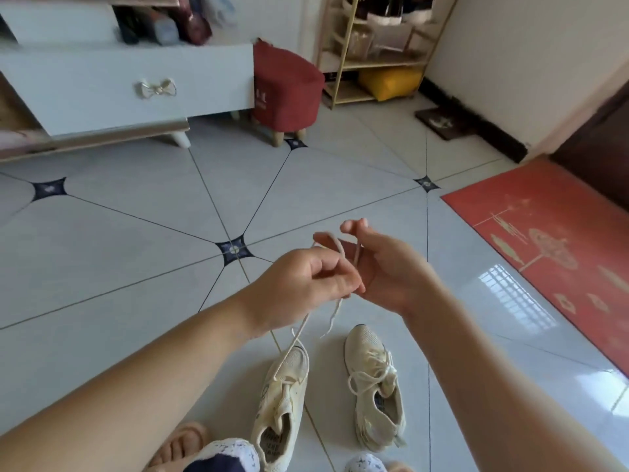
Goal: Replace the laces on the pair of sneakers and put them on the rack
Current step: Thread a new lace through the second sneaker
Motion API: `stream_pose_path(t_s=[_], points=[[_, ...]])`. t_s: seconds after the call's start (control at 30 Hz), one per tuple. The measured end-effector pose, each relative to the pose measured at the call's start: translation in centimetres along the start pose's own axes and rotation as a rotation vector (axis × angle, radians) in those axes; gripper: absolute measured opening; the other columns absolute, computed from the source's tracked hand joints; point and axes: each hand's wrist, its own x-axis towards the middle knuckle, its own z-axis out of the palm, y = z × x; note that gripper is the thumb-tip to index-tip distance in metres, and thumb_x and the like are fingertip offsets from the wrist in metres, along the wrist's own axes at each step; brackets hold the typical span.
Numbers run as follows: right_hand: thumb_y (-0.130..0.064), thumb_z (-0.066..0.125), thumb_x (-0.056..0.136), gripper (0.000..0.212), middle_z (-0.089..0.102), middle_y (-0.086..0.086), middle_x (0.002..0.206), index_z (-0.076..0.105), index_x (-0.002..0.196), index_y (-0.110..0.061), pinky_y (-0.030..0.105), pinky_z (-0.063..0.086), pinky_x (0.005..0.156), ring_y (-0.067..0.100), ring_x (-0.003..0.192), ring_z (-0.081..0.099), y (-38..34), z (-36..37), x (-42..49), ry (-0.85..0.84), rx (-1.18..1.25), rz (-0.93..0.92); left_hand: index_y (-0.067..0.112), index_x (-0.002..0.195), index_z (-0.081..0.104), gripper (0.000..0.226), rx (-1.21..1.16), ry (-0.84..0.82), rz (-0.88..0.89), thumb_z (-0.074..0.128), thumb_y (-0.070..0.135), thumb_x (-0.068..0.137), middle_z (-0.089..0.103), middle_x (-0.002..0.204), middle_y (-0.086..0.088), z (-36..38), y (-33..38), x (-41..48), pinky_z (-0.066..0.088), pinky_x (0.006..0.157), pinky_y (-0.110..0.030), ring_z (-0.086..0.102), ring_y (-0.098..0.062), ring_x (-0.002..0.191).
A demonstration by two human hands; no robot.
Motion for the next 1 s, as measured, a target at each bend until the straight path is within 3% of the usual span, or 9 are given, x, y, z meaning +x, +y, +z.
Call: stream_pose_path(t_s=[0.17, 0.27, 0.4, 0.47, 0.57, 0.63, 0.7, 0.8, 1.0], points=[[-0.028, 0.034, 0.101, 0.038, 0.070, -0.003, 0.078, 0.056, 0.071, -0.019, 0.030, 0.044, 0.075, 0.011, 0.068, 0.068, -4.5, 3.0, -2.5, 0.091, -0.053, -0.166, 0.022, 0.071, 0.072, 0.022, 0.001, -0.066, -0.090, 0.060, 0.033, 0.086, 0.071, 0.081, 0.001, 0.1, 1.4, -1.7, 0.050, 0.083, -0.031, 0.063, -0.011, 0.078], [-0.028, 0.034, 0.101, 0.037, 0.068, -0.004, 0.075, 0.056, 0.072, -0.019, 0.029, 0.045, 0.074, 0.010, 0.064, 0.064, -6.5, 4.7, -4.5, 0.041, -0.137, -0.232, 0.020, 0.061, 0.066, 0.044, 0.004, -0.153, -0.178, 0.053, 0.058, 0.080, 0.072, 0.093, 0.003, -0.4, 2.0, -2.2, 0.049, 0.091, -0.031, 0.065, -0.012, 0.092], [-0.028, 0.033, 0.101, 0.035, 0.065, -0.002, 0.075, 0.054, 0.076, -0.017, 0.027, 0.045, 0.068, 0.011, 0.061, 0.058, -8.4, 6.5, -6.9, -0.085, -0.237, -0.295, 0.012, 0.063, 0.058, 0.052, -0.077, 0.159, -0.172, 0.048, 0.063, 0.069, 0.070, 0.095, -0.002, -1.4, 4.7, -1.2, 0.047, 0.090, -0.032, 0.063, -0.020, 0.101], [-0.027, 0.032, 0.101, 0.034, 0.063, -0.002, 0.073, 0.053, 0.077, -0.016, 0.026, 0.044, 0.068, 0.011, 0.060, 0.054, -9.0, 7.1, -7.9, -0.141, -0.294, -0.317, 0.013, 0.070, 0.057, 0.047, -0.118, 0.313, -0.114, 0.045, 0.059, 0.069, 0.069, 0.093, -0.004, -2.2, 6.9, -0.3, 0.047, 0.092, -0.035, 0.062, -0.023, 0.101], [-0.025, 0.031, 0.101, 0.032, 0.062, -0.002, 0.072, 0.053, 0.078, -0.016, 0.025, 0.043, 0.068, 0.010, 0.061, 0.052, -9.5, 7.8, -9.1, -0.200, -0.395, -0.311, 0.013, 0.104, 0.061, 0.059, -0.347, 0.180, -0.050, 0.044, 0.059, 0.073, 0.071, 0.100, -0.002, -3.0, 10.8, 0.6, 0.046, 0.090, -0.035, 0.064, -0.019, 0.101], [-0.024, 0.032, 0.101, 0.033, 0.061, -0.001, 0.074, 0.055, 0.078, -0.016, 0.025, 0.043, 0.069, 0.012, 0.064, 0.052, -9.6, 8.2, -9.8, -0.224, -0.446, -0.303, 0.012, 0.112, 0.058, 0.049, -0.457, 0.139, 0.013, 0.045, 0.050, 0.084, 0.072, 0.093, 0.000, -3.2, 13.6, 0.7, 0.050, 0.082, -0.034, 0.067, -0.013, 0.090], [-0.025, 0.032, 0.101, 0.034, 0.064, 0.001, 0.079, 0.055, 0.077, -0.016, 0.026, 0.045, 0.073, 0.014, 0.069, 0.055, -9.7, 8.6, -10.4, -0.220, -0.486, -0.306, 0.010, 0.102, 0.063, 0.025, -0.446, 0.196, 0.099, 0.047, 0.027, 0.094, 0.072, 0.082, -0.002, -3.0, 15.9, 0.7, 0.054, 0.067, -0.031, 0.067, -0.012, 0.069], [-0.028, 0.034, 0.100, 0.031, 0.068, 0.007, 0.099, 0.056, 0.082, -0.017, 0.033, 0.043, 0.088, 0.019, 0.090, 0.064, -10.0, 9.1, -11.2, -0.174, -0.520, -0.314, 0.010, 0.089, 0.066, 0.016, -0.375, 0.285, 0.162, 0.051, 0.011, 0.092, 0.070, 0.073, -0.002, -2.4, 17.7, 0.5, 0.051, 0.052, -0.024, 0.062, -0.011, 0.055], [-0.032, 0.041, 0.098, 0.031, 0.057, 0.004, 0.101, 0.069, 0.087, -0.023, 0.034, 0.043, 0.088, 0.019, 0.099, 0.054, -10.6, 9.9, -12.7, -0.042, -0.503, -0.324, 0.024, 0.078, 0.071, 0.015, -0.166, 0.384, 0.167, 0.061, 0.018, 0.087, 0.073, 0.079, 0.001, -1.6, 18.2, 0.0, 0.050, 0.072, -0.028, 0.068, -0.013, 0.081]])
